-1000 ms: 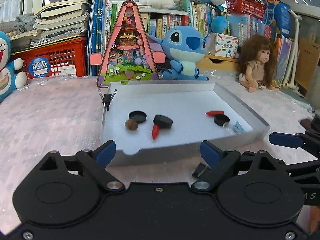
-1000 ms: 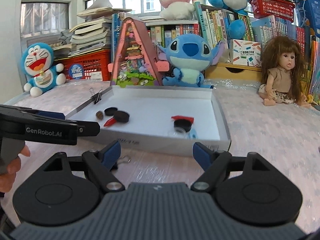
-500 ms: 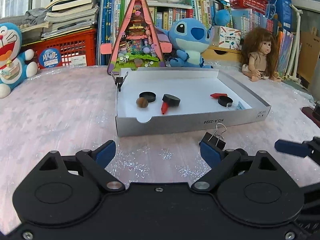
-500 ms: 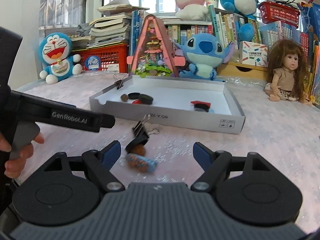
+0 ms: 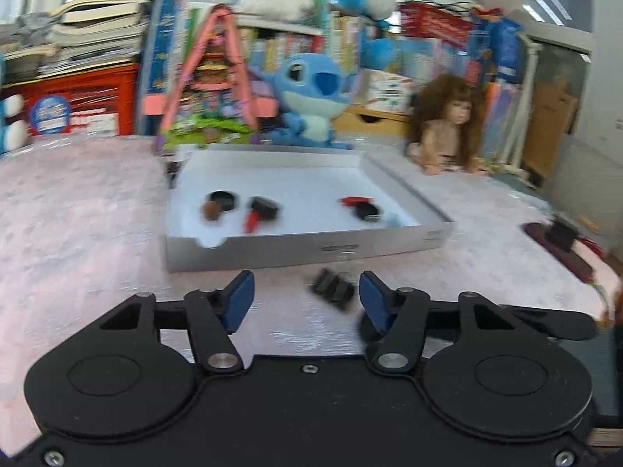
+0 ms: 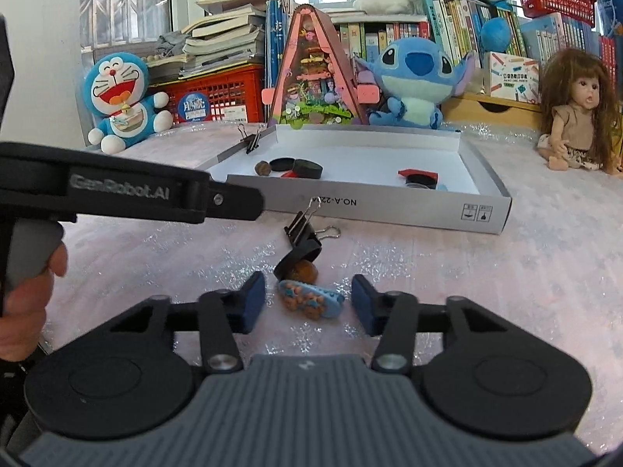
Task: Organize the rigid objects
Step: 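Move both tools back out of the tray toward the remaining table items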
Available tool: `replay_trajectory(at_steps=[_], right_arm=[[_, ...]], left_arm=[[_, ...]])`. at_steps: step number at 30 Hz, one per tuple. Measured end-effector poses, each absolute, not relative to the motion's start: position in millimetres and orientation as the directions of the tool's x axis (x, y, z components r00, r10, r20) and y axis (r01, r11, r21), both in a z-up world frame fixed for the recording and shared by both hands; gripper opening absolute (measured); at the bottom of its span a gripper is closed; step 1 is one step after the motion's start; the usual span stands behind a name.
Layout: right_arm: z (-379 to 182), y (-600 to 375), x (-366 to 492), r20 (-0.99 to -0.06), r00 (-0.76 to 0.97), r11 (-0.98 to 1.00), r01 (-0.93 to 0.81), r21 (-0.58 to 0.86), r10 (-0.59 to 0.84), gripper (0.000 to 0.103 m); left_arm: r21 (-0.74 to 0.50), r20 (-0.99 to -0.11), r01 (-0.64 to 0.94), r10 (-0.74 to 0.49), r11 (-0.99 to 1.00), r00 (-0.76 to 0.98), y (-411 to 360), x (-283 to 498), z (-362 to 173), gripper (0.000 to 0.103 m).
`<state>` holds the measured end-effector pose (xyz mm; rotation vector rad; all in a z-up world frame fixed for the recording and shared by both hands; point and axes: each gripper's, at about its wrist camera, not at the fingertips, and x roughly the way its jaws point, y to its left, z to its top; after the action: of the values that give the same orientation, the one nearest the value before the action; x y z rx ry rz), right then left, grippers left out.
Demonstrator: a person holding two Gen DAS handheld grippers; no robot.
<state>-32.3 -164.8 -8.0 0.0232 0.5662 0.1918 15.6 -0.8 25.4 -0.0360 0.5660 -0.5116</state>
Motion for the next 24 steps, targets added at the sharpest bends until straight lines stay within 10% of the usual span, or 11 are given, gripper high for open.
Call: replay_trajectory(at_steps=[24], right_arm=[[-9.3, -192.5, -42.3, -0.529, 0.846, 0.997, -0.070, 0.018, 0.069, 0.043]], left_arm=[[-0.015, -0.581, 0.427, -0.355, 0.904, 0.732, -28.4, 20.5, 0.1, 0.040]])
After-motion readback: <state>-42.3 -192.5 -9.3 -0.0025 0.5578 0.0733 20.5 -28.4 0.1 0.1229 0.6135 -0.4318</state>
